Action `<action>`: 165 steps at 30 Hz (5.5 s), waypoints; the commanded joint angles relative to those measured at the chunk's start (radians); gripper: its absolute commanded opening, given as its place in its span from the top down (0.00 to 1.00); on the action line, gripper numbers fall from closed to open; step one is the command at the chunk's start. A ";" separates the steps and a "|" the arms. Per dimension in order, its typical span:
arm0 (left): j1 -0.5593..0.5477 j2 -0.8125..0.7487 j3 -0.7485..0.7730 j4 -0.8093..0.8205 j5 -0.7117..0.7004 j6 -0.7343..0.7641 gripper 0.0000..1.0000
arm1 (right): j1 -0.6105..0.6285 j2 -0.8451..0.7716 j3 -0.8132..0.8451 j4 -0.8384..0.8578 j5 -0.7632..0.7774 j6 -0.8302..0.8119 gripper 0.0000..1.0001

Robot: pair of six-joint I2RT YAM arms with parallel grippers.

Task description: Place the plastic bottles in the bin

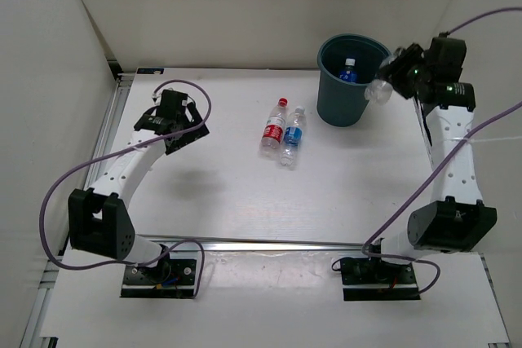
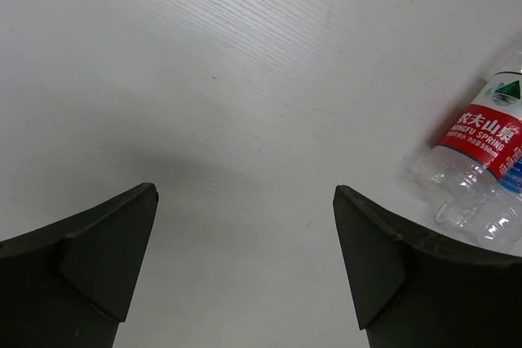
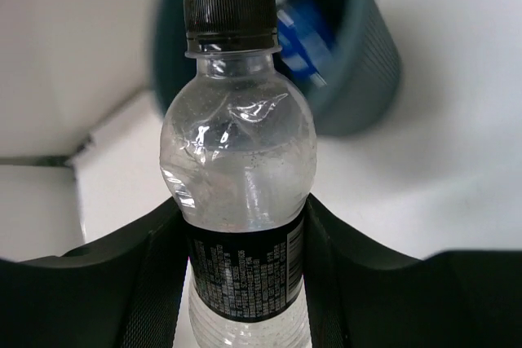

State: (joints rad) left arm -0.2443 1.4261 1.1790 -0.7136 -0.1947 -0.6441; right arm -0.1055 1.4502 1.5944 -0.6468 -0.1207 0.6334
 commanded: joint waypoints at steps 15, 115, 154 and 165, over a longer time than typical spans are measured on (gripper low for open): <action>-0.016 0.125 0.165 0.005 0.055 0.024 0.00 | 0.084 0.653 0.744 0.213 0.081 -0.057 0.52; -0.176 0.867 1.381 0.506 0.373 -0.021 0.72 | -0.160 0.201 0.170 -0.014 -0.077 0.046 0.00; -0.179 0.294 0.617 0.773 1.130 -0.431 0.90 | 0.127 0.145 0.102 0.569 -1.136 0.285 0.00; -0.207 0.249 0.554 0.773 1.161 -0.433 0.90 | 0.197 0.118 0.134 0.690 -1.176 0.370 0.00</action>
State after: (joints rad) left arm -0.4297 1.7576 1.7210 0.0399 0.9333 -1.0752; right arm 0.0605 1.6093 1.6745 -0.0254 -1.2648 0.9825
